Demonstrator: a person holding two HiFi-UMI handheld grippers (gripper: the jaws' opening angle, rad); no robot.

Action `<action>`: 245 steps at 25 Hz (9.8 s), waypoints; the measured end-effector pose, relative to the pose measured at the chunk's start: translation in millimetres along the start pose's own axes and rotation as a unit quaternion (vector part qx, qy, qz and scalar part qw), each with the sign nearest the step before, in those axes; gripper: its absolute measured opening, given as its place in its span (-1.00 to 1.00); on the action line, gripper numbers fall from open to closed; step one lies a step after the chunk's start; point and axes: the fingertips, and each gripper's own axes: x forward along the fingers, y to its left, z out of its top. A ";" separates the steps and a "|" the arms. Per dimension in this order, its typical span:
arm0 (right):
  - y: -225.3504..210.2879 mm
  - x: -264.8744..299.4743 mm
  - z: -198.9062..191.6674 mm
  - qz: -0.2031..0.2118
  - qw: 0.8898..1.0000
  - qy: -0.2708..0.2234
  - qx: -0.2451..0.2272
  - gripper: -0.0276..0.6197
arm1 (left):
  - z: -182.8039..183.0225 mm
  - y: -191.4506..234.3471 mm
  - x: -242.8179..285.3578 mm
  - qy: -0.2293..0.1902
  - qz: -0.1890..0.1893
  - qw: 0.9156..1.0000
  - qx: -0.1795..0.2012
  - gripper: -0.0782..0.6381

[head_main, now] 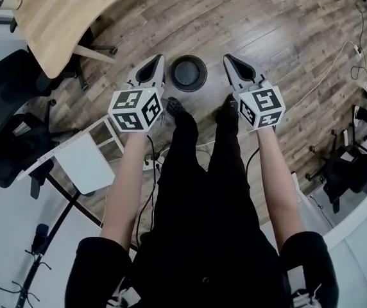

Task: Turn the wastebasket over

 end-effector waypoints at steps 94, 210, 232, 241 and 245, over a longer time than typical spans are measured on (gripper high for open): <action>-111.3 232.9 -426.3 0.129 0.959 0.249 -0.032 -0.81 | -460.0 181.0 357.6 0.121 0.176 0.812 -0.543 -0.40; -159.7 312.2 -559.7 0.103 0.936 0.322 0.099 0.12 | -561.4 166.6 256.2 0.256 0.031 0.861 -0.439 -0.58; -188.1 242.8 -577.4 0.095 0.912 0.392 0.073 0.10 | -560.9 120.9 270.3 0.313 -0.027 0.887 -0.338 -0.58; -235.9 237.5 -514.9 0.047 0.941 0.331 0.050 -0.07 | -537.8 109.8 312.7 0.281 -0.058 0.900 -0.329 -0.57; -245.8 241.9 -489.3 0.046 0.947 0.314 0.054 -0.17 | -527.2 115.1 328.9 0.264 -0.071 0.905 -0.326 -0.56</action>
